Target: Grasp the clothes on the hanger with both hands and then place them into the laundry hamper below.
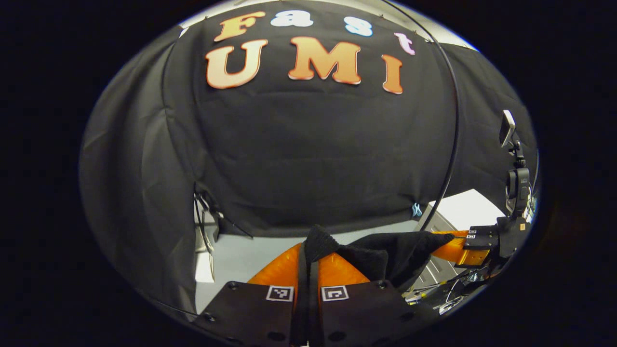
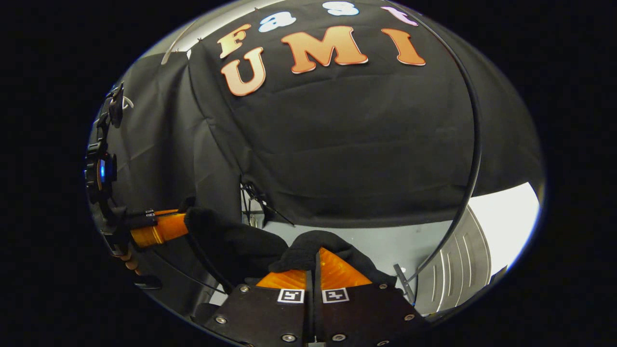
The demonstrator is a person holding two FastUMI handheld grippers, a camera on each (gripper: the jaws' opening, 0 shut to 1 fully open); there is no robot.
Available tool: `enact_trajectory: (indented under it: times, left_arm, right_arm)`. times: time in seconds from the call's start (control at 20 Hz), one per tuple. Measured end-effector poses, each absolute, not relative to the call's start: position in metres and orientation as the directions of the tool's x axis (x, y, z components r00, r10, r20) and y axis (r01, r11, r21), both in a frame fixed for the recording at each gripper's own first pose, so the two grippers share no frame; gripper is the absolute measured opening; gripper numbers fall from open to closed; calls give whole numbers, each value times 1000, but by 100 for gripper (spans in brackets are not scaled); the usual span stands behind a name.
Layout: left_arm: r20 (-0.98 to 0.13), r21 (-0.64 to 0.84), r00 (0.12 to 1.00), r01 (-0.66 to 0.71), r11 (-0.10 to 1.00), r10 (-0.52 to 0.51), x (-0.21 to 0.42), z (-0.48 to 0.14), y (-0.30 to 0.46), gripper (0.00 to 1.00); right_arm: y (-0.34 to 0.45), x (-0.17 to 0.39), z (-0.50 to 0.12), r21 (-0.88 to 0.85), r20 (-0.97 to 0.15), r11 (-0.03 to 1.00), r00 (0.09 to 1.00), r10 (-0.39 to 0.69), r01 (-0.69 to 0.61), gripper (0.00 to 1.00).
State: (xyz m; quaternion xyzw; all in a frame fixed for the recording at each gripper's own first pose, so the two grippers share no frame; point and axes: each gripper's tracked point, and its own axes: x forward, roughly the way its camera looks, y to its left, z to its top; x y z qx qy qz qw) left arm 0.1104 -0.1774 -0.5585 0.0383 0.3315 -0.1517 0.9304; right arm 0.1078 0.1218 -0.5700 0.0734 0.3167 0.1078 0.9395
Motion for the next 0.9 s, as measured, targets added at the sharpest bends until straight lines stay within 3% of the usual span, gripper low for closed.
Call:
enact_trajectory:
  times: [0.45,0.75,0.9]
  left_arm:
    - [-780,-47,595,255,966,-195,94,-681,-169,7]
    - [-859,21,499,256,967,-113,74,-739,-158,8]
    - [-880,-7,459,253,968,-126,66,-751,-160,12]
  right_arm:
    - [115,105,-678,168,-716,975,662,221,-144,0]
    - [115,98,-729,174,-794,976,567,218,-132,7]
    - [112,100,-731,161,-807,980,555,201,-120,11]
